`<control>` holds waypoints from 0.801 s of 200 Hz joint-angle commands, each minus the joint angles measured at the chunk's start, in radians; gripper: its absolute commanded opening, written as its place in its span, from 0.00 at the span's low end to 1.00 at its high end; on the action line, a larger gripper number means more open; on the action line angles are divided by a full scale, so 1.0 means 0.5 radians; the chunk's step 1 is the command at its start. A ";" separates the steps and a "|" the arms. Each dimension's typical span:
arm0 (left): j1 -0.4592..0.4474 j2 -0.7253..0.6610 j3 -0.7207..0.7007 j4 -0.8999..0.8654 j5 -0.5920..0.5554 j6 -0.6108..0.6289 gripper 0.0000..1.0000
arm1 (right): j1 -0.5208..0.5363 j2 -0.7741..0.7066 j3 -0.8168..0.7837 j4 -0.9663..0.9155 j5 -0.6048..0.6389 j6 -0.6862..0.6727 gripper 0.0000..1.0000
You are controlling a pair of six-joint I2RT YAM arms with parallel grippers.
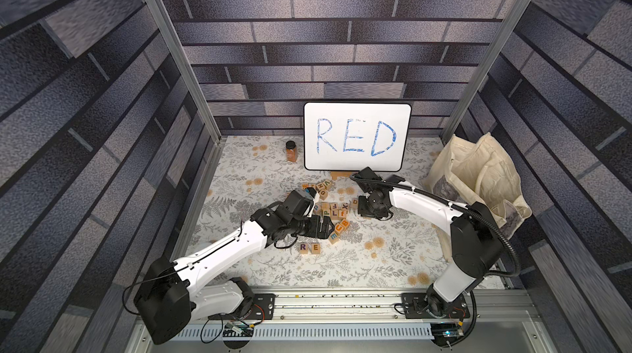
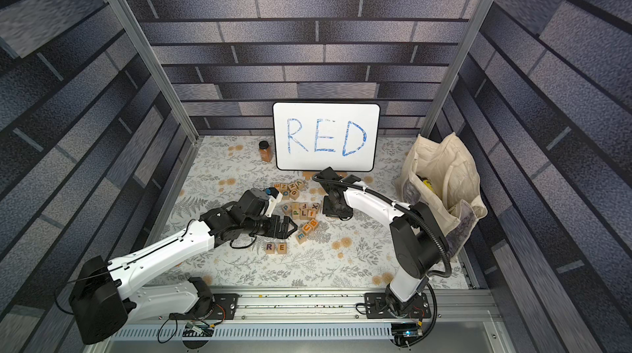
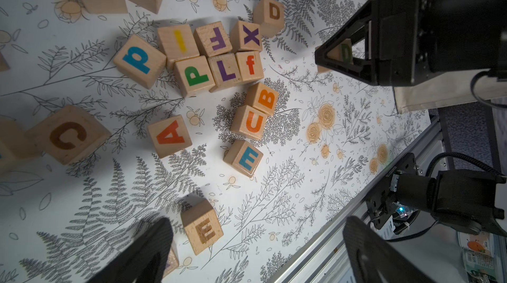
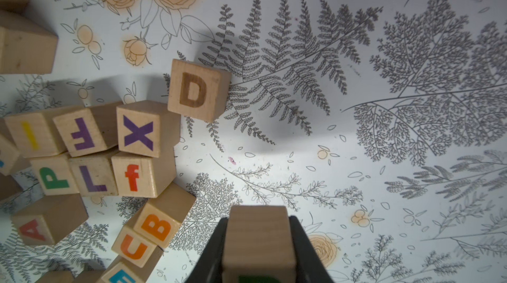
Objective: Assemble the uppercase word "red" with letter blocks
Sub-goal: Pick up the letter block from the center of the board, then place the letter block at the center of the board.
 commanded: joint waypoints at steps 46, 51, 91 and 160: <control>-0.161 -0.175 -0.110 -0.035 -0.215 -0.145 1.00 | 0.131 -0.155 -0.091 -0.046 0.055 0.094 0.16; -0.174 -0.187 -0.114 -0.034 -0.229 -0.152 1.00 | 0.139 -0.161 -0.092 -0.044 0.056 0.099 0.16; -0.295 -0.256 -0.163 -0.047 -0.336 -0.228 1.00 | 0.211 -0.226 -0.103 -0.054 0.052 0.149 0.16; -0.512 -0.374 -0.223 -0.088 -0.543 -0.363 1.00 | 0.351 -0.343 -0.173 -0.056 0.050 0.283 0.16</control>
